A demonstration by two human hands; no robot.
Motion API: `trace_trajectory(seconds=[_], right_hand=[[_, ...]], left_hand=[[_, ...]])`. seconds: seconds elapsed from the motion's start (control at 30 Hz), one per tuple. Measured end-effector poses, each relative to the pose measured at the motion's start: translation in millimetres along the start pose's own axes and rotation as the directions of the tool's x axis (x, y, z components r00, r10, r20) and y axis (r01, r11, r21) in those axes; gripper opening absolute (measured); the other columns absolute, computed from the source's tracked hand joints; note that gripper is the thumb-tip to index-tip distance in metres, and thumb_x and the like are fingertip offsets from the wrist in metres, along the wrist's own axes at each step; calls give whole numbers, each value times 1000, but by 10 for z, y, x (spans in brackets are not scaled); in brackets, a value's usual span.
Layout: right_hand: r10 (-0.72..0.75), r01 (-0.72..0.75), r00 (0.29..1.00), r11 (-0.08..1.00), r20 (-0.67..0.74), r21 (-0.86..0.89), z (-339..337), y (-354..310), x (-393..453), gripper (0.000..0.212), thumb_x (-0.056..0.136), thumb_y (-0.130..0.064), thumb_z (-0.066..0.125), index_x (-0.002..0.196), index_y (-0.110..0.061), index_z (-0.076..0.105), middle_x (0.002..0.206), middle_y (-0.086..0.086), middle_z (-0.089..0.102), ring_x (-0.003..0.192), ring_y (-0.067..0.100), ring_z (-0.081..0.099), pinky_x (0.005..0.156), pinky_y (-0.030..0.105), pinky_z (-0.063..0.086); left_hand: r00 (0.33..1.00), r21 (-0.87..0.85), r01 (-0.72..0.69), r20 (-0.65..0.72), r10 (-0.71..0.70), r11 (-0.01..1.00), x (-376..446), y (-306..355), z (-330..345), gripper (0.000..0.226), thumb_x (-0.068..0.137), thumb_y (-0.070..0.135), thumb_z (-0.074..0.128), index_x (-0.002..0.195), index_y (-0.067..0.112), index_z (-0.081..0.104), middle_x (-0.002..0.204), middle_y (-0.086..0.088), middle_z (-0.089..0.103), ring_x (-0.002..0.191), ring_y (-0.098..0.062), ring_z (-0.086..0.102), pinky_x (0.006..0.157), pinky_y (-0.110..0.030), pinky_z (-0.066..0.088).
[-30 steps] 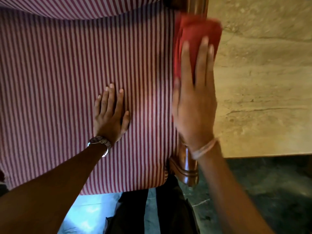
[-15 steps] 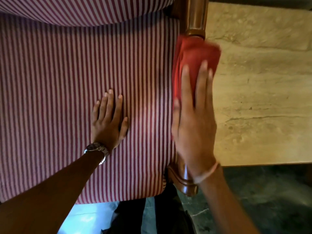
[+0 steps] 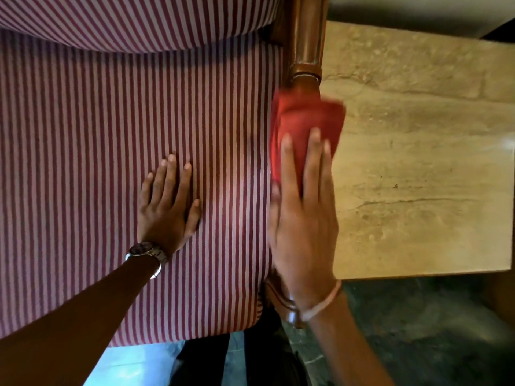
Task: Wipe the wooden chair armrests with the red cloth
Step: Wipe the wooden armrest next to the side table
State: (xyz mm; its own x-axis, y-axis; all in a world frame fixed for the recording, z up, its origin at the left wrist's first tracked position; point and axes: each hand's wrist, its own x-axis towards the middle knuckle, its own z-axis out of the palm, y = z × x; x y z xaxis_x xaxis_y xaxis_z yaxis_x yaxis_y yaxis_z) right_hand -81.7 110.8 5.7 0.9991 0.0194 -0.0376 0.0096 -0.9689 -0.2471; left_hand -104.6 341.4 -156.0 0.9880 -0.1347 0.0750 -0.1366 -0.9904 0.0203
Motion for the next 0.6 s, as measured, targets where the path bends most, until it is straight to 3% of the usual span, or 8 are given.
trace_trajectory(seconds=[0.13,0.27,0.4,0.5,0.6], right_hand=[[-12,15,997,999,83,-41,-19,25,-489,79,98,-22,54,165,-21,12,175,15,4,162,33,4,130,52,25],[-54,53,998,998,-24,-33,-6,-18,432,69,100,-20,47,164,-17,20,173,20,13,161,38,11,126,50,34],[-24,18,993,998,-115,-58,6,-67,1020,61,104,-18,39,163,-17,22,172,20,18,161,37,15,127,46,31],[-6,3,995,999,-101,-34,56,-48,480,60,108,-19,41,164,-18,19,173,18,13,162,34,11,127,48,32],[-1,2,1000,998,19,-61,32,-47,-299,72,103,-20,45,165,-21,9,175,14,4,163,30,4,131,50,23]], left_hand=[[1000,-7,4,-2,-4,1000,-12,-9,8,71,103,47,31,163,12,17,170,-20,20,158,-31,20,129,-47,17],[1000,-7,2,-6,-2,1000,-12,-20,29,71,103,47,30,163,12,16,170,-20,20,159,-31,19,129,-46,17],[1000,-22,-9,-17,8,1000,-16,-19,25,70,103,46,32,163,12,18,169,-20,20,158,-31,20,129,-47,19],[1000,-26,-3,-21,2,1000,-21,-25,8,70,103,46,35,162,11,21,169,-20,21,158,-31,22,128,-49,22],[1000,-33,-9,-5,9,999,-33,-38,-50,69,104,45,34,161,10,23,168,-21,23,157,-32,24,127,-51,25]])
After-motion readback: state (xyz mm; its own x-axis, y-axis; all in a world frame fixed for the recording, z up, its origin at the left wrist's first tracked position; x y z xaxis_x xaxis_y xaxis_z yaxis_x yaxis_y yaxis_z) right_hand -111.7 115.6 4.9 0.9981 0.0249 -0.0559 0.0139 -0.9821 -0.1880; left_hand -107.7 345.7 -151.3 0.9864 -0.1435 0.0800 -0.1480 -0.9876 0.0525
